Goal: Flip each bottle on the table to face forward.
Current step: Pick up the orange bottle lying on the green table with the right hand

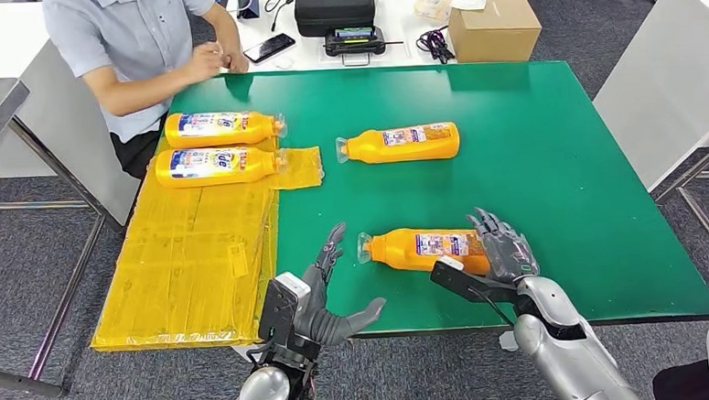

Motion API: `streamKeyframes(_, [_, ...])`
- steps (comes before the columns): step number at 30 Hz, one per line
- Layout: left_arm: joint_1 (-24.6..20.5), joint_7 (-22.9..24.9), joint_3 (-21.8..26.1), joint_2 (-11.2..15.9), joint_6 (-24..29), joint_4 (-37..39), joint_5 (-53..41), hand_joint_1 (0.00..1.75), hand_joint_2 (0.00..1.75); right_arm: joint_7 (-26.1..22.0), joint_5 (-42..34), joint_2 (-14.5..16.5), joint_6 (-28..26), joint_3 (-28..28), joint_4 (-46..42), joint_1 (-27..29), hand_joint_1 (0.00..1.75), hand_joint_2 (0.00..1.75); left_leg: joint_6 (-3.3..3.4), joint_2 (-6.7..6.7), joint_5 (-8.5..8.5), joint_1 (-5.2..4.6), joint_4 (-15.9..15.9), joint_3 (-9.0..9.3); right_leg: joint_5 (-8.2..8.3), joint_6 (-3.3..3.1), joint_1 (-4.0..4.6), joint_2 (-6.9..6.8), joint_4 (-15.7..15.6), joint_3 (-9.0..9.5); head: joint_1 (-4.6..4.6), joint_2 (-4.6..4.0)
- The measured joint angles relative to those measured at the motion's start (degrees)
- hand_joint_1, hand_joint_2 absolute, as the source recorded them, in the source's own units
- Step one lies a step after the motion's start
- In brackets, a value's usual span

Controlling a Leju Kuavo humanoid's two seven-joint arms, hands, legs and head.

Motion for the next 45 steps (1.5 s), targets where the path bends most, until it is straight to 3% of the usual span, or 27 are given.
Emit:
streamKeyframes(25, [-2.1,0.3,-2.0,-0.6,-2.0,2.5,2.8,0.00,1.75,-2.4,-2.7,0.3,4.7,1.6,9.7,-6.7,0.01,1.75,0.01,0.02,0.02,-0.01,0.0,0.02,0.02,0.02,0.00,0.01,0.0,0.01,-0.01,0.00])
streamKeyframes(29, [-2.6,0.3,-2.6,-0.6,-2.0,3.1,3.3,0.00,1.75,-3.2,-3.5,0.2,4.9,2.1,10.0,-6.8,1.69,1.75,0.02,0.02,0.01,-0.01,0.0,0.02,0.02,0.02,0.00,0.01,0.0,0.01,0.01,0.00])
streamKeyframes(45, [-3.2,0.0,-4.0,-0.6,-2.9,4.0,4.3,0.00,1.75,-8.4,-10.4,-0.6,7.4,3.3,10.0,-6.8,1.75,1.75,0.02,0.02,0.01,-0.01,0.0,0.04,0.02,0.02,0.00,0.01,0.0,0.00,0.00,0.00])
